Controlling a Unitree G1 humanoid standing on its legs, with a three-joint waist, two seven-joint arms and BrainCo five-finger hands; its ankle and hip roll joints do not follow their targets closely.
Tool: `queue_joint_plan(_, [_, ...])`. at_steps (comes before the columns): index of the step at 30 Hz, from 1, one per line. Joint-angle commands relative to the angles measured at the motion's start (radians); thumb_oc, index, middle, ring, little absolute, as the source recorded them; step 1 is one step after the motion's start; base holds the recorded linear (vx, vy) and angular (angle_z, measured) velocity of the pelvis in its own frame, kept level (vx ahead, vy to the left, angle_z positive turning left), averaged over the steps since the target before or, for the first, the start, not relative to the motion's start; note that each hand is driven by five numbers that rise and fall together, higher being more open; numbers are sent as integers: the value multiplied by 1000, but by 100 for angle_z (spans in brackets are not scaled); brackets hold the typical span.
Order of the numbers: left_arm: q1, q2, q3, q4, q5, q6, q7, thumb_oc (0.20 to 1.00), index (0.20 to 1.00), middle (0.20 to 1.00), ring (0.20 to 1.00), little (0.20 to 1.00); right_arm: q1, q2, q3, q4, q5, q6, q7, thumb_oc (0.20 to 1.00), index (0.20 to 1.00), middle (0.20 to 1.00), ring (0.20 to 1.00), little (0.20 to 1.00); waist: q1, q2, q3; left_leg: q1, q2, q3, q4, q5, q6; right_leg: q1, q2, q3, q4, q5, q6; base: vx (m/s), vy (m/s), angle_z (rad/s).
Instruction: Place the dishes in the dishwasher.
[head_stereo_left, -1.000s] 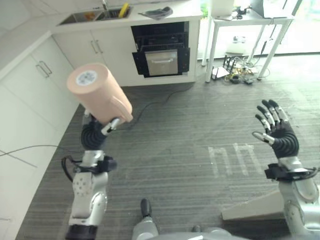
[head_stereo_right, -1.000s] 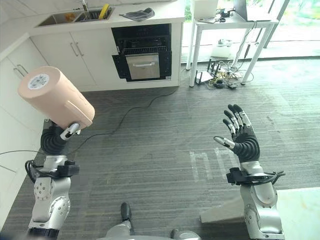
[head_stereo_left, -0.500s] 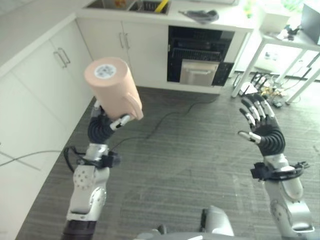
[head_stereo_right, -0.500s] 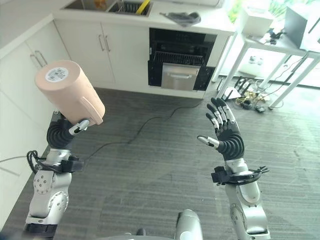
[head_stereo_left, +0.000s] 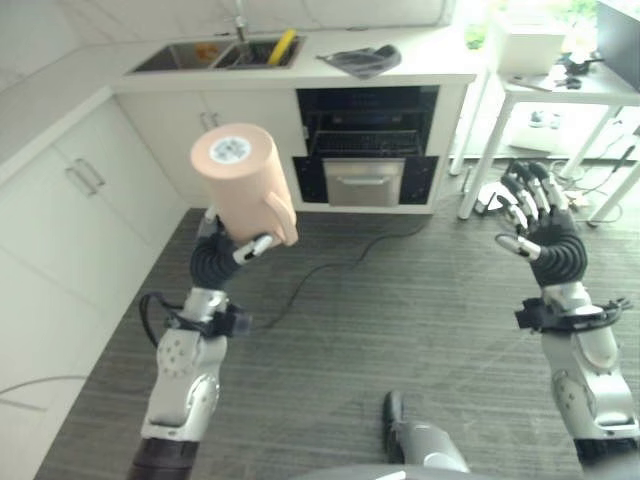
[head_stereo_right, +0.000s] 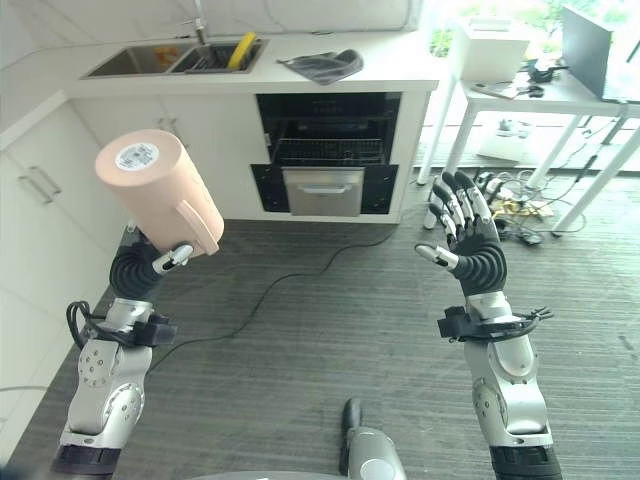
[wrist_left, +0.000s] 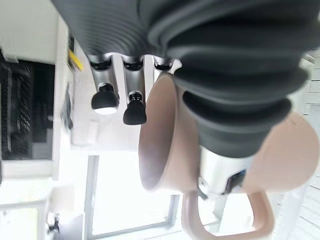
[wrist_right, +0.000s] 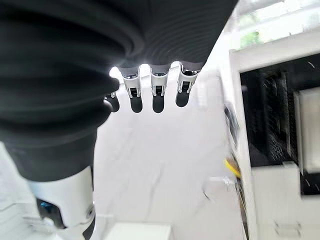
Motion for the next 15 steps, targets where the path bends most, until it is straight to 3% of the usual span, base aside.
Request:
queue_joint_plan(1, [80,53,89,-99,-46,-83,-33,200,200,200,200,200,99,-31,-25,-161,53,-31,40,1000,1000,1000,1000,1000,-14,-5,-55,-202,-100,95,263,8,68,144,-26,109,-211,46,64,204,-355,-56])
queue_joint_plan(2, [88,50,91,-97,-54,-88,-44,200,200,200,200,200,107,-32,-29,-157,53,-39,47,1000,1000,1000,1000,1000,-5,-15,-47,-271,-100,90,342,12,78,168,-25,110,-210,33,50,291,-385,-59])
queue_joint_plan(3, [93,44,91,-90,-64,-91,-60,200,200,200,200,200,111,-38,-34,-146,56,-45,49,1000,1000,1000,1000,1000,14,-17,-27,-371,-122,76,356,-52,113,210,-17,101,-212,15,45,339,-307,-59])
queue_joint_plan(4, [102,41,90,-91,-85,-96,-68,200,200,200,200,200,106,-37,-34,-136,58,-46,62,1000,1000,1000,1000,1000,21,-19,-21,-365,-156,98,253,-75,129,222,-18,102,-213,4,55,333,-195,-6])
queue_joint_plan(7, [101,42,81,-85,-114,-111,-80,200,200,200,200,200,99,-27,-21,-135,41,-44,64,1000,1000,1000,1000,1000,18,-4,-11,-322,-160,158,13,-57,134,247,-11,119,-219,-12,75,214,-23,-82])
queue_joint_plan(11, [94,41,45,-86,-88,-137,-43,200,200,200,200,200,89,-27,-2,-134,28,-44,66,1000,1000,1000,1000,1000,34,14,-8,-304,-125,143,-270,7,108,310,1,147,-250,-55,87,216,55,-39])
queue_joint_plan(13, [100,46,47,-81,-99,-148,-43,200,200,200,200,200,110,-33,-12,-139,42,-46,78,1000,1000,1000,1000,1000,37,20,-10,-317,-81,161,-308,40,92,333,1,140,-250,-84,85,200,64,-24])
queue_joint_plan(14, [100,46,47,-81,-99,-148,-43,200,200,200,200,200,110,-33,-12,-139,42,-46,78,1000,1000,1000,1000,1000,37,20,-10,-317,-81,161,-308,40,92,333,1,140,-250,-84,85,207,82,19])
queue_joint_plan(15, [113,50,52,-74,-108,-162,-55,200,200,200,200,200,127,-35,-20,-139,42,-49,94,1000,1000,1000,1000,1000,36,26,-12,-339,-43,179,-315,49,81,347,-5,123,-250,-103,83,269,135,10])
